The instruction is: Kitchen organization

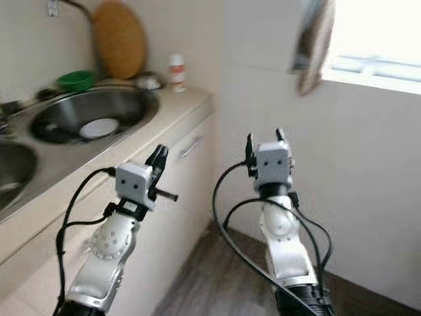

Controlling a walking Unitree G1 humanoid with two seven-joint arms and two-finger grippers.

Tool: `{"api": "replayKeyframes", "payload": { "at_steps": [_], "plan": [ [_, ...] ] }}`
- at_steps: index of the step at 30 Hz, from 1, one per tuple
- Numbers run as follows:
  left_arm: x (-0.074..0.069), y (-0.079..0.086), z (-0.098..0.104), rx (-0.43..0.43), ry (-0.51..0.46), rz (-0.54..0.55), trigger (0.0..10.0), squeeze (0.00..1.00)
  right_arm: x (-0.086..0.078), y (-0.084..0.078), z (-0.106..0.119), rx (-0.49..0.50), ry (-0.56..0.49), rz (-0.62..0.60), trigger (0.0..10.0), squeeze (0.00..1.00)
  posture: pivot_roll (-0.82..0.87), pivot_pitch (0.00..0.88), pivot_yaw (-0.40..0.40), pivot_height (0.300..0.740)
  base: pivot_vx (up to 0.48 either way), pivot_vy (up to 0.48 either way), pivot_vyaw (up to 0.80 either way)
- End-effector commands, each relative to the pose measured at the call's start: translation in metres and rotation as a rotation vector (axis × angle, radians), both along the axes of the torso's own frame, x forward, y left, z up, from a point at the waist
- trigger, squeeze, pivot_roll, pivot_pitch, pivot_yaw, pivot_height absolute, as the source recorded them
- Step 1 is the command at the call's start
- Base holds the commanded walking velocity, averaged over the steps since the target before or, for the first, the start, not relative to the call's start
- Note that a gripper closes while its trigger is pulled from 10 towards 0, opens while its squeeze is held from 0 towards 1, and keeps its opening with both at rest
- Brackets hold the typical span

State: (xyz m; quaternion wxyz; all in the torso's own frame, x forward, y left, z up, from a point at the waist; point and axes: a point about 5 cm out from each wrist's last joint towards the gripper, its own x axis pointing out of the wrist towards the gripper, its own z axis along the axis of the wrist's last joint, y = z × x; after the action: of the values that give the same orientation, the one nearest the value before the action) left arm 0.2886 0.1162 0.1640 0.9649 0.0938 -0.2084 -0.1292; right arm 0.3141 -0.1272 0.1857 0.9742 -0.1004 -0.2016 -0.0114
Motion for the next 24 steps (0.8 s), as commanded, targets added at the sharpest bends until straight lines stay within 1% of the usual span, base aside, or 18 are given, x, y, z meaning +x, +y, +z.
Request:
{"api": "replayKeyframes", "payload": {
  "at_steps": [1,3,5,6,8,22,24],
  "plan": [
    [0.0006,0.0008,-0.0011,0.004,0.008,0.003,10.0,0.0,0.0025,0.0024,-0.0019,0.001,0.027,0.002,10.0,0.0,-0.09,0.0,0.052,0.74,0.0,-0.48,0.0],
    [0.0006,0.0007,-0.0013,0.003,0.008,0.003,10.0,0.0,0.0031,0.0026,-0.0026,0.002,0.034,0.002,10.0,0.0,-0.09,0.0,0.052,0.74,0.0,-0.48,0.0],
    [0.0005,0.0005,-0.0015,0.004,0.008,0.003,10.0,0.0,0.0041,0.0022,-0.0042,0.018,0.048,-0.003,10.0,0.0,-0.09,0.0,0.052,0.74,0.0,0.0,-0.8],
    [0.0003,0.0012,-0.0009,-0.014,0.004,0.001,10.0,0.0,0.0047,0.0015,-0.0049,0.018,0.052,-0.009,10.0,0.0,-0.09,0.0,0.051,0.74,0.0,0.0,-0.8],
    [0.0004,0.0015,-0.001,-0.016,0.005,0.0,10.0,0.0,0.0049,0.0014,-0.0052,0.017,0.054,-0.012,10.0,0.0,-0.09,0.0,0.052,0.74,0.0,0.0,-0.8],
    [0.0012,-0.0015,-0.0039,0.005,0.016,-0.007,10.0,0.0,0.0053,0.0011,-0.0051,0.02,0.052,-0.019,10.0,0.0,-0.1,0.0,0.05,0.74,0.0,0.0,-0.8],
    [0.0018,-0.0015,-0.0051,0.012,0.024,-0.003,10.0,0.0,0.0053,0.0011,-0.0055,0.009,0.053,-0.023,10.0,0.0,-0.1,0.0,0.049,0.74,0.0,-0.48,-0.8]
  ]
}}
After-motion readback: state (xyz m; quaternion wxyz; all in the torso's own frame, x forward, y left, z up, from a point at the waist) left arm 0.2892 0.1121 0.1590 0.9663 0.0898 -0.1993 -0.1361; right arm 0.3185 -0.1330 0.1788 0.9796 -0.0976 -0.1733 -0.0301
